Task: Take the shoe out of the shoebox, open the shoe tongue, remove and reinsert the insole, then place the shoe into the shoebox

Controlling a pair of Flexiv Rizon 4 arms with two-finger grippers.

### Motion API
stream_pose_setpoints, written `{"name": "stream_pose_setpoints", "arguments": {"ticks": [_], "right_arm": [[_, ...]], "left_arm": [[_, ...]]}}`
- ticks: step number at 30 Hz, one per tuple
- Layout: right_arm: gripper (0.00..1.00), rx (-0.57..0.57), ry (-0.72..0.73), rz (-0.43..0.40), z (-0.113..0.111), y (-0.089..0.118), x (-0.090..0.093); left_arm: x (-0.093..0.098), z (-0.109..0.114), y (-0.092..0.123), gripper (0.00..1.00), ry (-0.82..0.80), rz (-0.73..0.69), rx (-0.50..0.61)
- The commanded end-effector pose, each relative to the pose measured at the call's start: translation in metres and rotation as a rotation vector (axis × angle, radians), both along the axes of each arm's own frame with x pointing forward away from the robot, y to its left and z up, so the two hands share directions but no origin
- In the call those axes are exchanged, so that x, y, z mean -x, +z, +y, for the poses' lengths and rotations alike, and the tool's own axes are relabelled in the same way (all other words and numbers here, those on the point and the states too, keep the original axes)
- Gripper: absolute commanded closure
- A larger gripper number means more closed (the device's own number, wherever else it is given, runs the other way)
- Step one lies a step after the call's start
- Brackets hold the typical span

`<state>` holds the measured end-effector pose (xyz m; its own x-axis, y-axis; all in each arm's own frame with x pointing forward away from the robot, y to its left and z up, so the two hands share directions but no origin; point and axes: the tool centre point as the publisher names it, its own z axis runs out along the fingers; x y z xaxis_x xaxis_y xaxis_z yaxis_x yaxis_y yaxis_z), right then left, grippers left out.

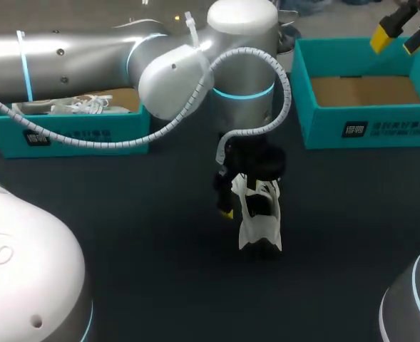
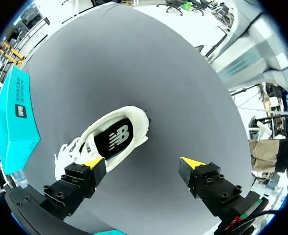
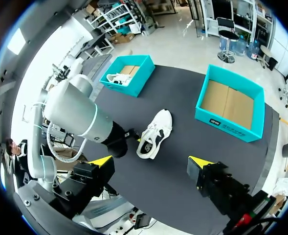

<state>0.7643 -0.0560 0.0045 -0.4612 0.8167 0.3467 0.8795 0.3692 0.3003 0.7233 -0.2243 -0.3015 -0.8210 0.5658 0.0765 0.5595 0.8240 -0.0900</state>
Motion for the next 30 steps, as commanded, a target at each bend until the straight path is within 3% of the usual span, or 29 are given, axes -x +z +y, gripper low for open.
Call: {"name": "stream_pose_setpoints", "arguments": {"ticks": [1,12,14,18,22,30], "right_arm": [[0.00,0.002,0.000,0.003,0.000,0.000,-0.002],[0.00,0.002,0.000,0.003,0.000,0.000,-0.002],[0.00,0.002,0.000,0.003,0.000,0.000,-0.002],[0.00,0.002,0.000,0.003,0.000,0.000,-0.002],[0.00,0.002,0.000,0.003,0.000,0.000,-0.002],[0.00,0.002,0.000,0.003,0.000,0.000,-0.002]], "left_arm": [[0.008,0.003,0.002,0.00,0.078,-0.030,-0.006],[0.008,0.003,0.002,0.00,0.078,-0.030,-0.006],[0.010,-0.003,-0.003,0.00,0.161,-0.103,-0.101],[0.017,-0.012,-0.009,0.00,0.299,-0.108,-0.139],[0.030,-0.021,-0.016,0.00,0.352,-0.152,-0.140],[0.036,-0.030,-0.030,0.00,0.430,-0.158,-0.127]]}}
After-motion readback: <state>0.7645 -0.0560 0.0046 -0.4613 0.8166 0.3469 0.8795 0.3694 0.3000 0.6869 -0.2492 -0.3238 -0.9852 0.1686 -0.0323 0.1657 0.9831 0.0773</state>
